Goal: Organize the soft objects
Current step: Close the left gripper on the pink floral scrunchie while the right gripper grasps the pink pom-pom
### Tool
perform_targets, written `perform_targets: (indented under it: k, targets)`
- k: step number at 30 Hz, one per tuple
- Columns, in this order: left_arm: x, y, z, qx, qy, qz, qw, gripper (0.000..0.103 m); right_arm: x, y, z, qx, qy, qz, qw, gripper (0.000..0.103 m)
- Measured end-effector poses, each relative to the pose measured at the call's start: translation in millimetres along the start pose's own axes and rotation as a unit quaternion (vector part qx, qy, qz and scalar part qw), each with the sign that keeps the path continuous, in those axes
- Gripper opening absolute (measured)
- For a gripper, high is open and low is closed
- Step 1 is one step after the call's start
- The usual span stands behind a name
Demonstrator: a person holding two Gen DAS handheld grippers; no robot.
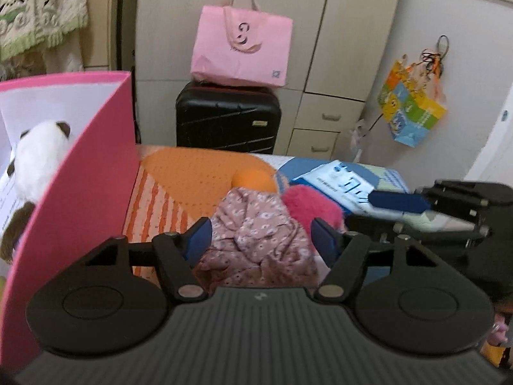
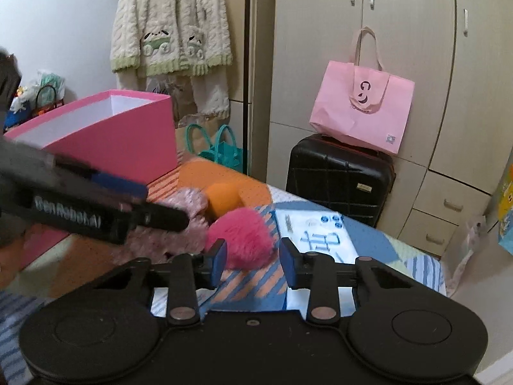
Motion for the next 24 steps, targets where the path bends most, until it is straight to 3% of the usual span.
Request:
perform_targets:
  k: [7,15,21,22,23,24]
  targets:
    - [12.6,-19.8,8.1,-0.002,0.02,0.029,0.9994,0.069,-9.8,-23.9,-24.3,-0.062,-0.085,0.014,0.994,0.042]
    - [17.6,-22.1,8.2,-0.004,0.019,0.023,0.9995,0.069,-6.9,-52.2,-21.5,-0.1,-0.113,0.045,0.988,0.052]
    - [24.9,-15.0,3.1,0.01,0.015,0.006,0.9998,0.042,-1.1,-62.6,-20.1,-0.118,-0.123,0.053,0.984,0.057]
    - [25.0,-14.2,2.1,0.012,0.012,0.004,0.9998,0.035,-0.9,-62.9,-19.5,-0.118,-0.121,0.051,0.984,0.055]
    - [25.3,-13.0,1.0,0.019,0.011,0.002,0.9997,0.028,-1.0,-62.6,-18.4,-0.117,-0.117,0.05,0.985,0.046]
    - [25.4,-11.7,0.4,0.026,0.013,0.002,0.9996,0.026,-1.4,-61.4,-18.4,-0.118,-0.113,0.047,0.985,0.042]
Point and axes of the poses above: each gripper's, at about its wrist camera, not at the fingertips, and y roughly against the way its jaws point, z to its left, x to its underside, the point moved 3 cm from there along -y, roughly the way its jaws point, and after that the axes turned 3 degrees about y, right-handed, at the moved point
